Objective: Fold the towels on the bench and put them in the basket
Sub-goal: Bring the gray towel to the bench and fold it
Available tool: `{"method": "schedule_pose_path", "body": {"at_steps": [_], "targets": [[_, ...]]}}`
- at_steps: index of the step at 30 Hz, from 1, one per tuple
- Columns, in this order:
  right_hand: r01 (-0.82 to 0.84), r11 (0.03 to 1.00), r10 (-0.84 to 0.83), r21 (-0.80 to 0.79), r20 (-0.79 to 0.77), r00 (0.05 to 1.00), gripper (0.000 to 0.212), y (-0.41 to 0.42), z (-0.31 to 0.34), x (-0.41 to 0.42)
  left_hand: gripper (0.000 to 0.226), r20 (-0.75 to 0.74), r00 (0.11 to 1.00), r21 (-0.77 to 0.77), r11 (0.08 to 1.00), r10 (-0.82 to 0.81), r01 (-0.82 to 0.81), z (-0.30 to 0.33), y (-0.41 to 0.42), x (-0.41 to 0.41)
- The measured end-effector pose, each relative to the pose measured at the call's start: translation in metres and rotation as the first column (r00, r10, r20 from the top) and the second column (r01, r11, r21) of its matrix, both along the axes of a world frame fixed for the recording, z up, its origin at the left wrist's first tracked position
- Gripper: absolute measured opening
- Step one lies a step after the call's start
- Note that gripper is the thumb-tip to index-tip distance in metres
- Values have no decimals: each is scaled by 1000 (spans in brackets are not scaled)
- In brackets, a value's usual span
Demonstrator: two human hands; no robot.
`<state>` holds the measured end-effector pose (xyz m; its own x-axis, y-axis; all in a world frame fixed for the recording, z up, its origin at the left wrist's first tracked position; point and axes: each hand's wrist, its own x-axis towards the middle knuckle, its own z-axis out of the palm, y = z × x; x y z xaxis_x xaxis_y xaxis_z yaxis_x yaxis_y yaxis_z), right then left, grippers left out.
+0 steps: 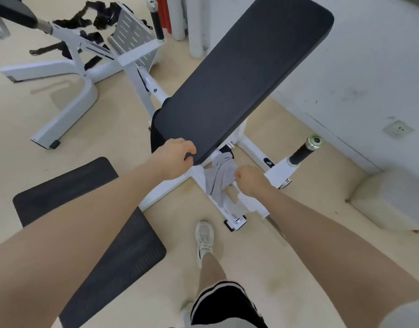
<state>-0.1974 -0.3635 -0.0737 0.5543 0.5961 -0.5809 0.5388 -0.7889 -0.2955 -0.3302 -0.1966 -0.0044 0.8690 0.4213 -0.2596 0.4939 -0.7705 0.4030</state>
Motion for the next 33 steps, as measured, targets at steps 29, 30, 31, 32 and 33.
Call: {"method": "schedule_pose_path", "body": {"at_steps": [29, 30, 31, 32, 33], "targets": [[-220, 975, 222, -33, 138, 965, 18, 91, -129, 90, 27, -62, 985, -250, 958, -159, 139, -150, 113, 107], [-200, 980, 197, 14, 114, 974, 13, 91, -114, 88, 27, -70, 983, -253, 956, -171, 148, -141, 111, 105], [-173, 983, 166, 61, 106, 980, 12, 91, -94, 84, 27, -75, 981, -256, 954, -181, 156, -127, 108, 102], [-141, 984, 129, 108, 112, 985, 13, 89, -69, 76, 27, -65, 978, -258, 950, -198, 175, -109, 104, 97], [-108, 982, 91, 152, 115, 989, 13, 86, -42, 66, 28, -64, 974, -258, 946, -217, 194, -88, 97, 89]]}}
